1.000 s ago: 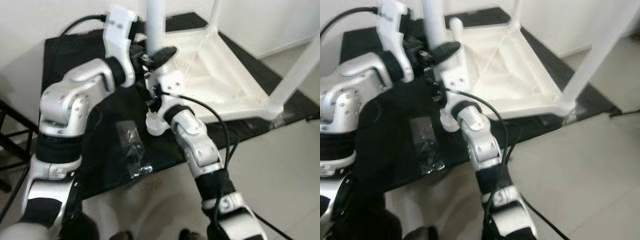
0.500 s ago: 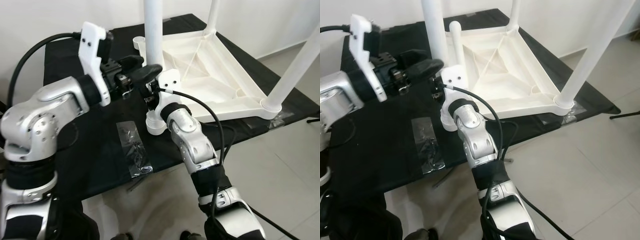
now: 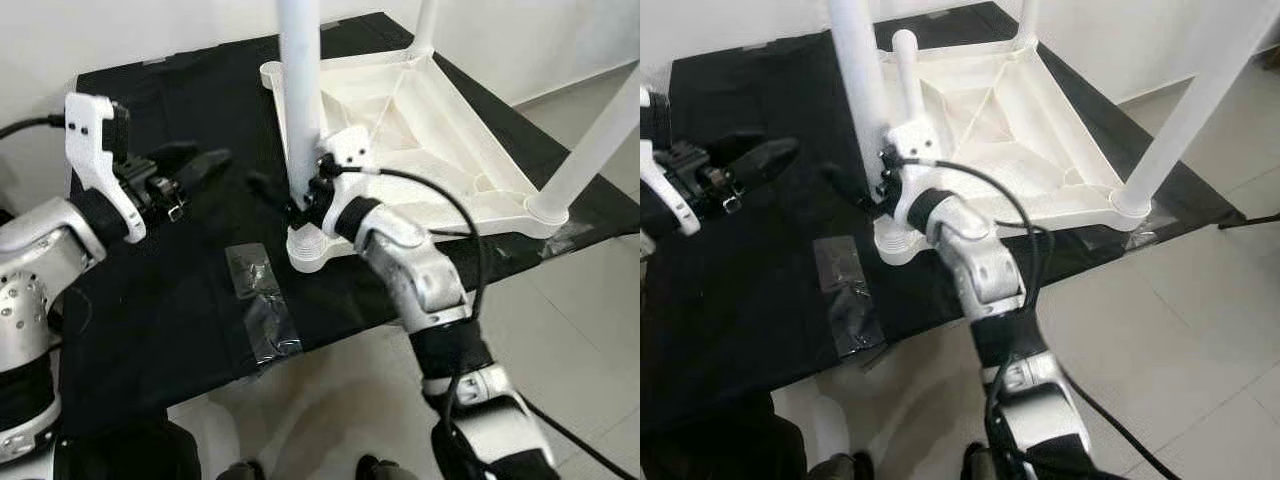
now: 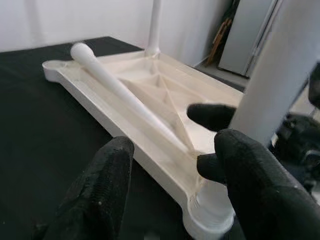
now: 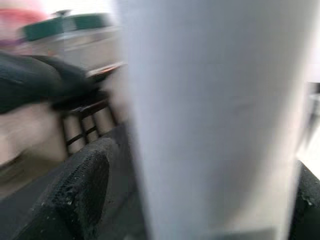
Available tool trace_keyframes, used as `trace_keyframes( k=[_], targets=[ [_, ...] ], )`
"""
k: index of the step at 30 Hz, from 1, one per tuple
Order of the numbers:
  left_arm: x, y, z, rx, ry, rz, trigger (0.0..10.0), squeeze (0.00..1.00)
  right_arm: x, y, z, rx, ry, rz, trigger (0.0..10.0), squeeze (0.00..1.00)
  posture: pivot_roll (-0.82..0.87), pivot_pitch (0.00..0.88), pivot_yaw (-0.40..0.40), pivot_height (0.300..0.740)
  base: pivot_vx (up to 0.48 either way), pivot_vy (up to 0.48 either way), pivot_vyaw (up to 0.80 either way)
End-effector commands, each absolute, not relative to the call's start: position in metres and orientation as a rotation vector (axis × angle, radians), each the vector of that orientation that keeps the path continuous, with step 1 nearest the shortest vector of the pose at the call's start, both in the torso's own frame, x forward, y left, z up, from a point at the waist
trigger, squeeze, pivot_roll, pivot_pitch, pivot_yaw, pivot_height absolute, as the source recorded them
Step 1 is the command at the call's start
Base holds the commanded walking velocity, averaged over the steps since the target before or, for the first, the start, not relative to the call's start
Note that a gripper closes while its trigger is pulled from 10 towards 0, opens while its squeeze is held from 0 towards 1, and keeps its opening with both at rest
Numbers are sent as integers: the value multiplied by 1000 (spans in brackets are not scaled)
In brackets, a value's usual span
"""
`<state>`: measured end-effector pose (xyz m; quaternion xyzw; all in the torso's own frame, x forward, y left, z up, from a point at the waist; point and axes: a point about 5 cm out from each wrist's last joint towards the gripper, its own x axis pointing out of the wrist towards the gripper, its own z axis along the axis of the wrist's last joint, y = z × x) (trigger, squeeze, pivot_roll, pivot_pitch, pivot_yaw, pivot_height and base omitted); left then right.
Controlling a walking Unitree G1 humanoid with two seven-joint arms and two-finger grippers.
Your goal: Building children table
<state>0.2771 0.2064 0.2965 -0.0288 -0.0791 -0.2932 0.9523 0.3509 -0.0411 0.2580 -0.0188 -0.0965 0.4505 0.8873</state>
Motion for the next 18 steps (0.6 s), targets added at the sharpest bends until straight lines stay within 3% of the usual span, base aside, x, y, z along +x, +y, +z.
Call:
trace_keyframes(
  k=[1, 4, 11, 12, 14, 15, 18],
  targets=[
    [272, 210, 288, -26, -149, -550, 10000, 0, 352, -43, 255, -63, -180, 1034, 10000, 0, 85, 167, -12, 740, 0, 0, 0],
    [258, 204, 251, 1, -84, -468, 10000, 0, 370, -68, 257, -139, -122, 1151, 10000, 0, 94, 172, -19, 740, 0, 0, 0],
    [235, 185, 211, 87, -50, -519, 10000, 0, 378, -77, 255, -169, -73, 1235, 9765, 0, 101, 177, -24, 740, 0, 0, 0],
    [229, 181, 206, 85, -62, -542, 10000, 0, 379, -78, 254, -171, -66, 1240, 5961, 0, 100, 179, -26, 740, 0, 0, 0],
    [229, 181, 206, 85, -62, -542, 10000, 0, 379, -78, 254, -171, -66, 1240, 5961, 0, 100, 179, -26, 740, 0, 0, 0],
    [224, 176, 202, 75, -78, -564, 10000, 0, 381, -79, 253, -169, -59, 1236, 0, 0, 105, 181, -28, 740, 0, 0, 0],
    [217, 170, 198, 63, -127, -603, 10000, 0, 383, -81, 249, -170, -42, 1230, 0, 0, 106, 181, -29, 740, 0, 0, 0]
  ],
)
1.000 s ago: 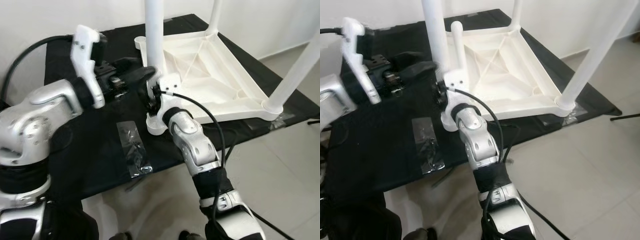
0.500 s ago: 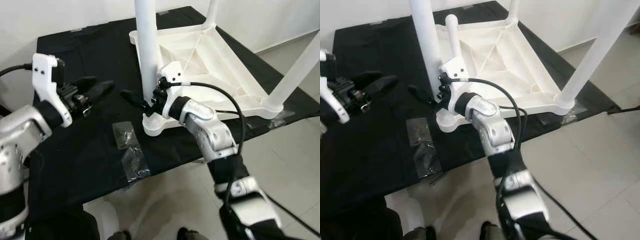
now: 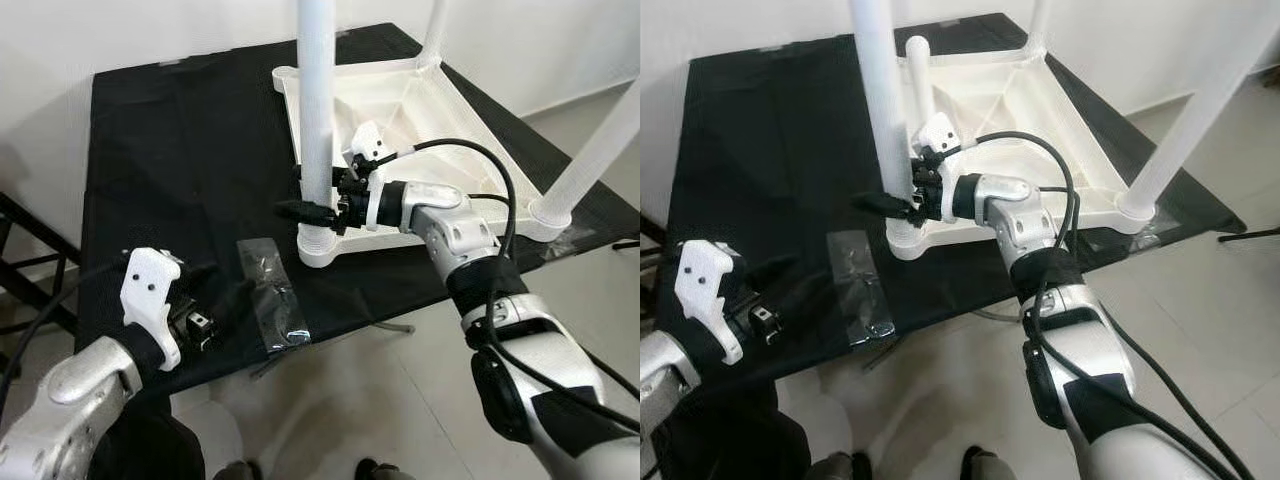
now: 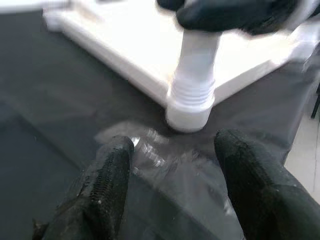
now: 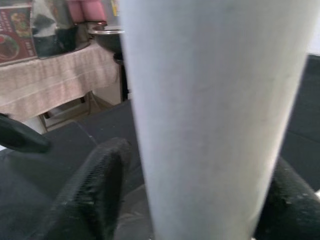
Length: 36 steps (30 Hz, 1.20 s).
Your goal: Building children table
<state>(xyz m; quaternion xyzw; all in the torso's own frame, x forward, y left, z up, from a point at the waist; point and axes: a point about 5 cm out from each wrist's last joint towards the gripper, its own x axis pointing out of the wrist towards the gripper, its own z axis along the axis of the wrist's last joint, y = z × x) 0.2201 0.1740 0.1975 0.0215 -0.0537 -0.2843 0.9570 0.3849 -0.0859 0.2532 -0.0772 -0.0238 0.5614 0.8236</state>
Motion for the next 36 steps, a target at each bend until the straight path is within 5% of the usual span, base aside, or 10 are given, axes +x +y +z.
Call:
trace_keyframes(
  k=[1, 14, 20, 22, 30, 31, 32, 33, 34, 36],
  targets=[
    [214, 167, 194, 43, -122, -628, 10000, 0, 384, -82, 248, -171, -36, 1223, 0, 0, 106, 181, -29, 740, 0, 0, 0],
    [187, 146, 177, -62, -165, -765, 10000, 0, 386, -105, 234, -181, 3, 1219, 0, 0, 73, 194, -29, 740, 0, 0, 0],
    [184, 139, 173, -63, -191, -756, 10000, 0, 351, -97, 175, -41, 99, 689, 0, 0, 56, 196, -57, 740, 0, 0, 0],
    [186, 142, 172, -66, -194, -740, 10000, 0, 292, -82, 135, 47, 233, 450, 0, 0, 48, 208, -25, 740, 0, 0, 0],
    [195, 147, 167, -86, -187, -732, 10000, 0, 283, -64, 134, 42, 208, 460, 0, 0, 40, 170, 13, 740, 0, 0, 0],
    [198, 149, 165, -85, -185, -728, 10000, 0, 288, -64, 134, 35, 206, 469, 4627, 0, 39, 160, 12, 740, 0, 0, 0],
    [198, 149, 165, -85, -185, -728, 10000, 0, 288, -64, 134, 35, 206, 469, 4627, 0, 39, 160, 12, 740, 0, 0, 0],
    [201, 149, 164, -81, -189, -714, 10000, 0, 291, -65, 139, 29, 206, 483, 10000, 0, 38, 152, 9, 740, 0, 0, 0],
    [203, 150, 163, -78, -194, -703, 10000, 0, 294, -67, 146, 29, 194, 527, 10000, 1000, 39, 145, 6, 740, 0, 0, 0],
    [205, 150, 162, -75, -198, -694, 10000, 0, 297, -68, 152, 27, 184, 568, 10000, 1000, 39, 142, 5, 740, 0, 0, 0]
  ],
)
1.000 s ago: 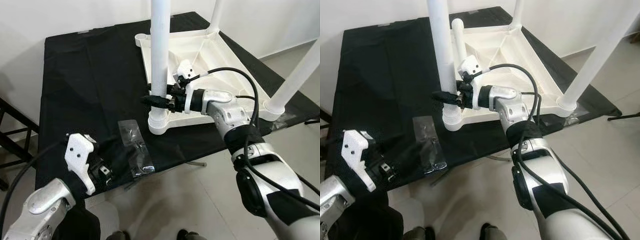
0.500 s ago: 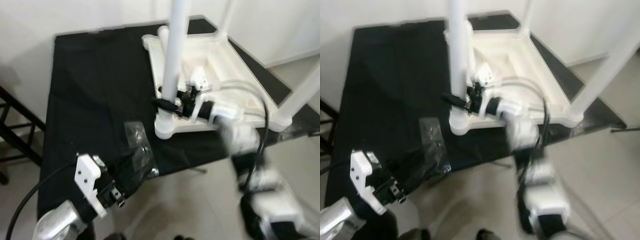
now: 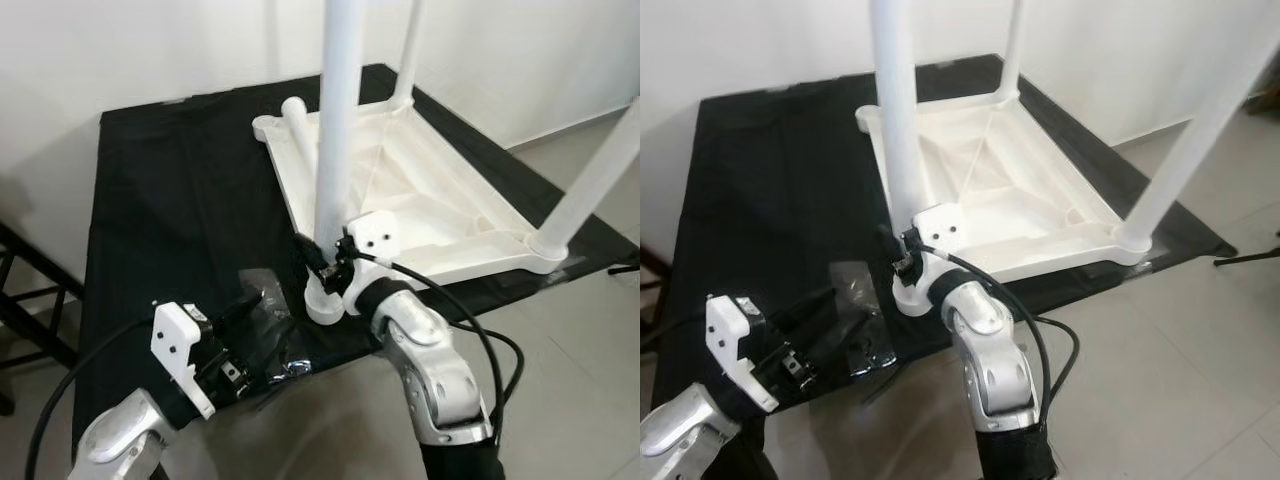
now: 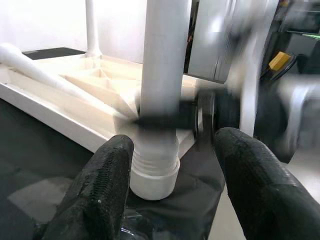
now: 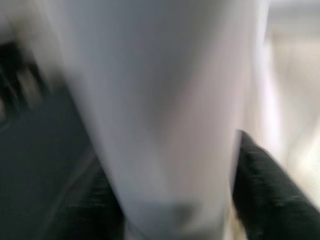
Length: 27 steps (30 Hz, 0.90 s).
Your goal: Building children table
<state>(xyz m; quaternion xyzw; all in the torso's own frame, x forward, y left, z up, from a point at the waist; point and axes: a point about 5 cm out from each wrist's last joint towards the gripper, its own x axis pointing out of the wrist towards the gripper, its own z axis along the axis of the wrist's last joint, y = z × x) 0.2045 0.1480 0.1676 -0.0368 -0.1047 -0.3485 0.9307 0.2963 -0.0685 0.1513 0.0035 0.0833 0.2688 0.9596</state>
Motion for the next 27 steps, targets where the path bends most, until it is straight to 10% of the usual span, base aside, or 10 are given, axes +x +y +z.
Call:
trace_keyframes(
  k=[1, 6, 8, 21, 22, 27],
  targets=[
    [207, 150, 162, -70, -204, -683, 10000, 0, 300, -70, 163, 25, 165, 596, 10000, 1000, 41, 132, 0, 740, 0, 0, 0],
    [212, 149, 160, -55, -212, -652, 10000, 0, 315, -77, 190, -1, 75, 731, 10000, 980, 46, 112, -9, 740, 0, 0, 0],
    [214, 149, 158, -43, -214, -638, 10000, 0, 324, -82, 206, -19, 25, 856, 10000, 78, 48, 103, -12, 740, 0, 0, 0],
    [223, 146, 151, -22, -225, -609, 10000, 0, 358, -90, 230, -130, -23, 1201, 10000, 0, 84, 70, -34, 740, 0, 0, 0],
    [223, 146, 150, -18, -226, -605, 10000, 0, 361, -91, 229, -127, -12, 1232, 0, 0, 87, 70, -36, 740, 0, 0, 0],
    [225, 145, 149, -12, -227, -598, 10000, 0, 364, -95, 224, -143, 28, 1294, 0, 0, 93, 70, -36, 740, 0, 0, 0]
  ],
)
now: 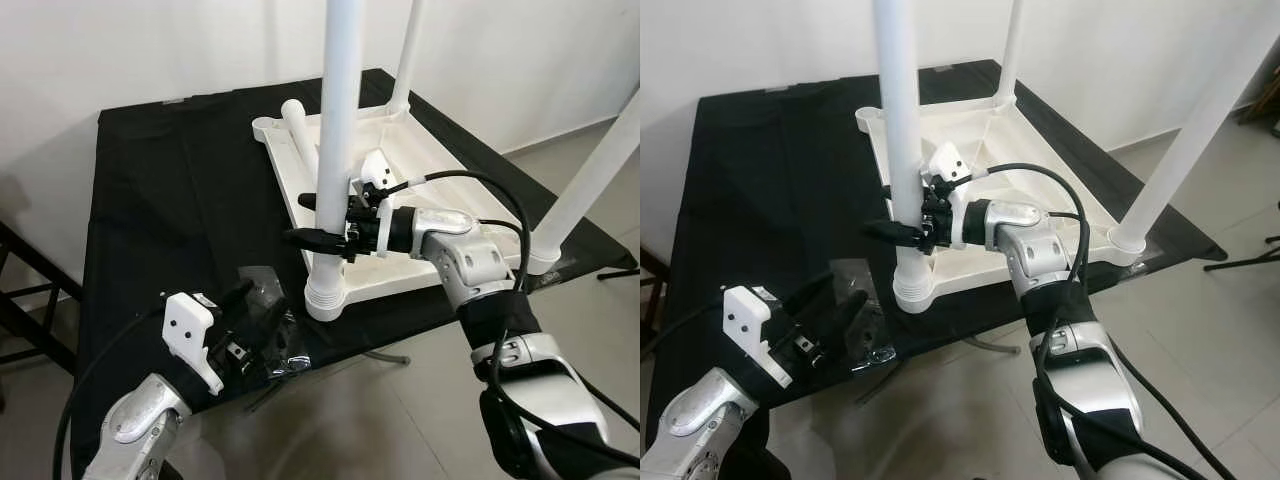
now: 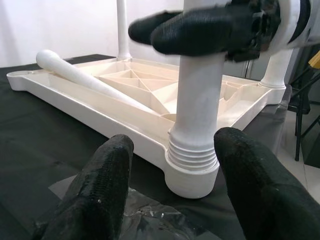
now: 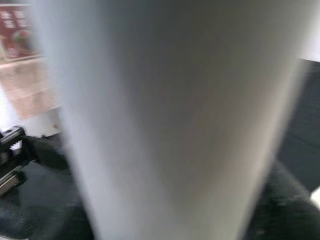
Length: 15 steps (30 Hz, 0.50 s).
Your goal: Building children table
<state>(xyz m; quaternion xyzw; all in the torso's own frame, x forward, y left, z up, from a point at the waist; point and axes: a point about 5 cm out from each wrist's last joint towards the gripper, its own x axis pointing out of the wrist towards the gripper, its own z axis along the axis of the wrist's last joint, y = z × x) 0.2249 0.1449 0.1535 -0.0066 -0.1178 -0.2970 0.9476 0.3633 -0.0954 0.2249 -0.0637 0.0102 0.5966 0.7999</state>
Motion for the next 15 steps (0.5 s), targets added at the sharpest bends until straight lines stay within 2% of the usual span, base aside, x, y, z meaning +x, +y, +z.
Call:
trace_keyframes(
  k=[1, 11, 15],
  targets=[
    [225, 145, 149, -12, -226, -595, 10000, 0, 365, -97, 222, -149, 37, 1302, 0, 0, 91, 71, -35, 740, 0, 0, 0],
    [229, 144, 148, -13, -227, -590, 10000, 0, 370, -106, 216, -185, 66, 1237, 0, 0, 67, 81, -34, 740, 0, 0, 0],
    [230, 145, 147, -10, -227, -585, 10000, 0, 370, -111, 211, -189, 67, 1068, 0, 0, 59, 85, -37, 740, 0, 0, 0]
  ],
)
